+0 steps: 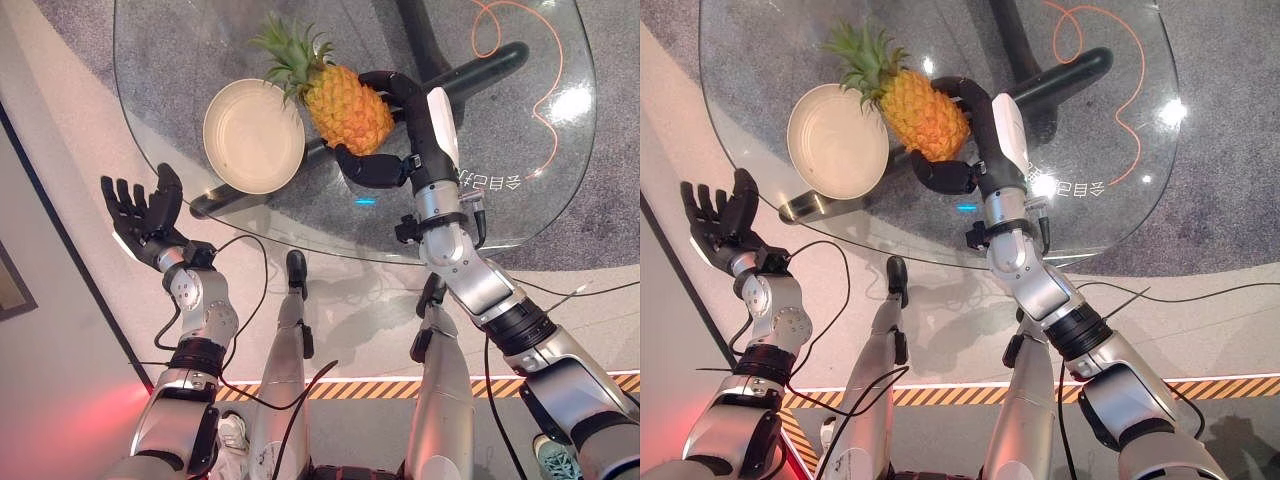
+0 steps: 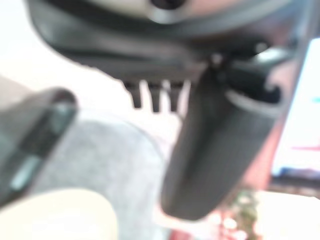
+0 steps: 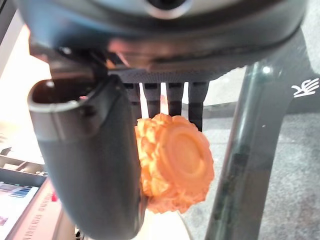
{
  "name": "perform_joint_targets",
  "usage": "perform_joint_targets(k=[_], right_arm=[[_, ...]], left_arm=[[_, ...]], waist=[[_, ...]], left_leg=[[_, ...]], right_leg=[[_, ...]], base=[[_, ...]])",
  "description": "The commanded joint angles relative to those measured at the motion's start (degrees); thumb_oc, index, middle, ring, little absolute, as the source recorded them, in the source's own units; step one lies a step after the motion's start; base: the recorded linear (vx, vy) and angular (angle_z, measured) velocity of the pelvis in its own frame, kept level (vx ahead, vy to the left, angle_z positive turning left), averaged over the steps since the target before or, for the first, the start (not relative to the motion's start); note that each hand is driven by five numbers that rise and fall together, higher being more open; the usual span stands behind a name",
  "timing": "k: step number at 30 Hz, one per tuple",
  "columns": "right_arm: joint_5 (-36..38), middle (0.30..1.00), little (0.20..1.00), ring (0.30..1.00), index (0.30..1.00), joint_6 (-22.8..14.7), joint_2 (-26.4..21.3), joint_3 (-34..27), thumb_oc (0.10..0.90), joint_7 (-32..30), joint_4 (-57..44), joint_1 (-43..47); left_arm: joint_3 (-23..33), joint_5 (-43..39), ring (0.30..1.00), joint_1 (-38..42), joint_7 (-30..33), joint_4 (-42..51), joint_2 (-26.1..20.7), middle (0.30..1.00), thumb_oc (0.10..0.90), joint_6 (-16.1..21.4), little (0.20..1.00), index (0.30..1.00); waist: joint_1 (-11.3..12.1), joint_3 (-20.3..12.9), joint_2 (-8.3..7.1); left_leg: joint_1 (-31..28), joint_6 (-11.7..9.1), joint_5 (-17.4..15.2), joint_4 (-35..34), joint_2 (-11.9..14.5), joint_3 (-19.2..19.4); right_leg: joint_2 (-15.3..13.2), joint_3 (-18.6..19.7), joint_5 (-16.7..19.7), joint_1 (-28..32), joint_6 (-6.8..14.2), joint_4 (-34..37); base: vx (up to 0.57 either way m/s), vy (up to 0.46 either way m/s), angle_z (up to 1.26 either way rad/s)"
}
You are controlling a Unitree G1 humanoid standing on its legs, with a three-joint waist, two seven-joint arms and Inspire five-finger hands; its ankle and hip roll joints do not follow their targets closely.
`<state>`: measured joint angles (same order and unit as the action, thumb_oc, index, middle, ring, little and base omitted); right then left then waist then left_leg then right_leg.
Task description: Pick up the fruit to the plate
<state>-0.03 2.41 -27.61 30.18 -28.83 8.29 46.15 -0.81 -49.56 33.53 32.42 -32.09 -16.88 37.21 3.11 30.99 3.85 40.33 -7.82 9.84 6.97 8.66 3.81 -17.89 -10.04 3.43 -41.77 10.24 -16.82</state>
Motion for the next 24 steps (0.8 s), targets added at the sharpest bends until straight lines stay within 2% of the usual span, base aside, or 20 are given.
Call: perform_joint_targets(k=[1, 4, 11, 14, 18, 23, 24], right_arm=[[-4.44, 0.300, 0.200, 0.300, 0.300, -9.94, 2.97, -4.78, 0.100, -0.62, -12.06, 2.92], [-4.40, 0.300, 0.200, 0.300, 0.300, -10.52, 2.80, -5.49, 0.100, -0.68, -12.58, 2.82], [-4.65, 0.300, 0.200, 0.300, 0.300, -11.41, 2.81, -7.30, 0.100, 0.06, -14.10, 2.03], [-4.63, 0.300, 0.200, 0.300, 0.300, -11.92, 2.74, -7.97, 0.100, 0.29, -14.71, 1.57], [-4.48, 0.300, 0.200, 0.300, 0.300, -12.71, 2.56, -9.03, 0.100, 1.00, -15.62, 1.13], [-4.41, 0.300, 0.200, 0.300, 0.300, -13.54, 2.19, -9.93, 0.100, 1.91, -16.74, 0.26], [-4.46, 0.300, 0.200, 0.300, 0.300, -13.60, 2.21, -10.09, 0.100, 2.23, -17.07, 0.11]], left_arm=[[2.83, 9.18, 0.900, 1.62, 0.92, 6.27, -5.21, 0.900, 0.800, 6.87, 0.900, 0.900], [2.15, 12.41, 0.900, 1.83, 0.74, 10.35, -5.10, 0.900, 0.800, 6.13, 0.900, 0.900], [0.69, 13.46, 0.900, 2.09, -2.60, 18.05, -4.49, 0.900, 0.800, 4.62, 0.900, 0.900], [-0.24, 14.03, 0.900, 2.31, -4.07, 21.11, -4.35, 0.900, 0.800, 2.75, 0.900, 0.900], [-1.53, 9.05, 0.900, 2.81, -11.30, 23.74, -4.24, 0.900, 0.800, -0.79, 0.900, 0.900], [-2.70, 2.54, 0.900, 2.84, -17.35, 26.74, -3.82, 0.900, 0.800, -4.36, 0.900, 0.900], [-3.21, 0.93, 0.900, 2.92, -19.20, 27.57, -3.44, 0.900, 0.800, -6.07, 0.900, 0.900]], waist=[[1.20, -1.20, -0.70], [1.26, -1.20, -0.79], [1.12, -1.20, -0.97], [0.99, -1.20, -1.05], [0.65, -1.20, -0.86], [0.20, -1.20, -0.59], [0.05, -1.20, -0.52]], left_leg=[[0.59, 0.46, -2.47, 4.19, 1.64, -1.21], [1.07, 0.61, -2.12, 4.07, 1.47, -1.36], [0.94, 0.70, -2.69, 4.13, 1.19, -1.57], [0.68, 0.73, -2.69, 3.96, 0.98, -1.67], [0.40, 0.81, -2.80, 3.77, 0.83, -1.58], [0.01, 0.95, -2.72, 3.40, 0.58, -1.34], [-0.16, 0.99, -2.73, 3.28, 0.54, -1.24]], right_leg=[[-0.62, -0.72, 2.04, -0.73, 0.16, -0.05], [-0.61, -0.88, 2.60, -0.98, 0.13, 0.34], [-0.71, -1.06, 2.43, -0.75, 0.45, 0.43], [-0.69, -1.14, 2.56, -0.39, 0.57, 0.74], [-0.83, -1.07, 2.71, -0.29, 0.80, 0.92], [-0.88, -0.90, 3.04, -0.08, 1.01, 1.37], [-0.96, -0.92, 3.10, 0.05, 1.11, 1.51]], base=[[0.00, 0.000, 0.00], [0.00, -0.008, 0.01], [0.00, -0.013, 0.03], [0.00, 0.000, 0.00], [0.00, 0.000, 0.00], [-0.01, 0.003, 0.00], [0.00, 0.000, 0.00]])
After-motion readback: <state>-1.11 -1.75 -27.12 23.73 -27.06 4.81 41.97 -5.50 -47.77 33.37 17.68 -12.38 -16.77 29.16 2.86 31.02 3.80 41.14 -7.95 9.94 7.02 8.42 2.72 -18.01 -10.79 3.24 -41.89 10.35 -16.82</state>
